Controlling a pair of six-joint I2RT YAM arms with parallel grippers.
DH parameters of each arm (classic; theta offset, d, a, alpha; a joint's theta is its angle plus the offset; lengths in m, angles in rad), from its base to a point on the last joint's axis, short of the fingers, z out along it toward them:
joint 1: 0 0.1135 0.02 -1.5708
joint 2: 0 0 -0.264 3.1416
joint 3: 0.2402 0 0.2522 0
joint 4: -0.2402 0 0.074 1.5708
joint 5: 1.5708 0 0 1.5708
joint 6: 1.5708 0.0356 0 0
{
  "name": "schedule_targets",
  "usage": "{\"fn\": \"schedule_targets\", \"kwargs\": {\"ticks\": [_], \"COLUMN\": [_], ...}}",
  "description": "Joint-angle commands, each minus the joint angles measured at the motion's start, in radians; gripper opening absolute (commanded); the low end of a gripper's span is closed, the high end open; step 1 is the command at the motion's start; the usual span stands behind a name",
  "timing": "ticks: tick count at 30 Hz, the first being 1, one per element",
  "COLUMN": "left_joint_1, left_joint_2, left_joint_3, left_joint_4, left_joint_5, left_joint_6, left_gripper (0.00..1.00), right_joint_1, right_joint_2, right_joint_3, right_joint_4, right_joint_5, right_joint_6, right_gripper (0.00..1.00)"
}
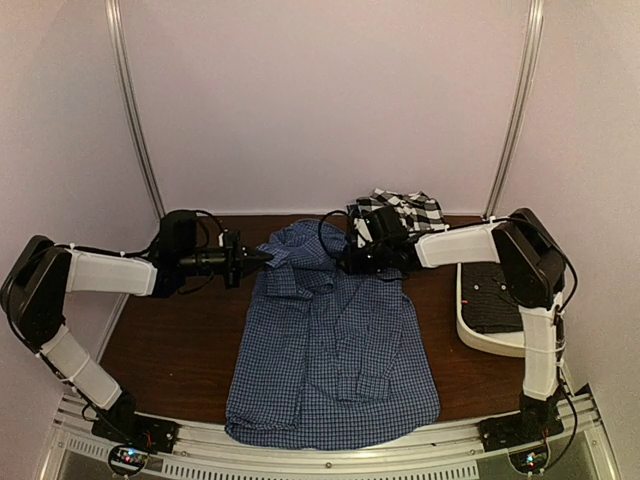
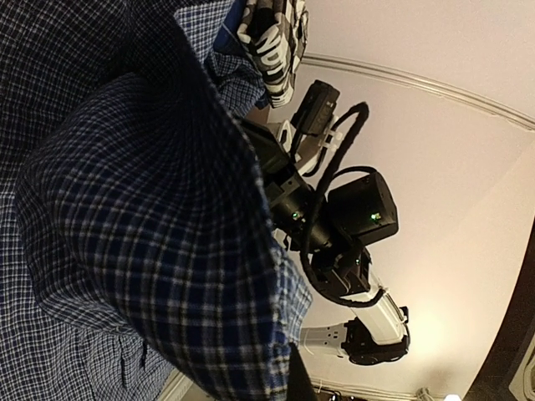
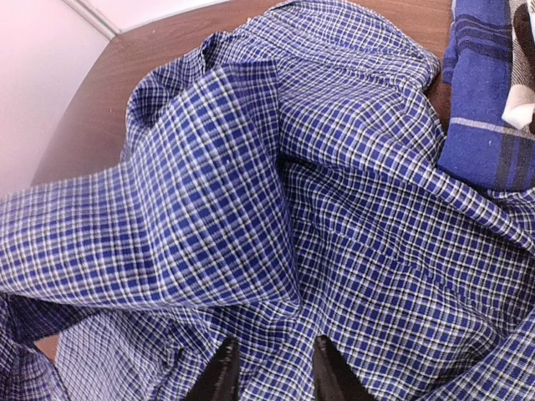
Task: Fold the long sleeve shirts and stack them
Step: Smooth out the 1/3-folded shirt at the center of the board, then pass from the left arm to the right
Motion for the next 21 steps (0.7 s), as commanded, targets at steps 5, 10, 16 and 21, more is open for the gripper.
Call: {"fn": "schedule_targets", "kwargs": {"ticks": [5, 10, 16, 21], "left_joint_1": [-0.021, -0.033, -0.045, -0.047], "left_joint_2": [-0.025, -0.005, 0.019, 0.022], "left_joint_3": [-0.013, 0.018, 0.036, 0.042], "left_joint_4": [0.164, 0.185, 0.199, 0.202], "left_joint_5": [-0.073, -0.081, -0.08, -0.081], "left_joint_6": [-0.091, -0.108, -0.116, -0.118], "left_gripper": [0.0, 0.0, 0.0, 0.0], "right_joint_1": [0.009, 0.064, 0.178, 0.21], "right_joint_2": [-0.185, -0.27, -0.332, -0.356], "right_joint_3": [-0.149, -0.263, -0.349, -0.449], "right_joint_4": [0.095, 0.172, 0.232, 0.345], "right_joint_5": [-0.039, -0.101, -0.112, -0.143], "right_joint_6": [0.006, 0.029, 0.1, 0.259], "right_gripper": [0.43, 0.5, 0.64, 0.72]}}
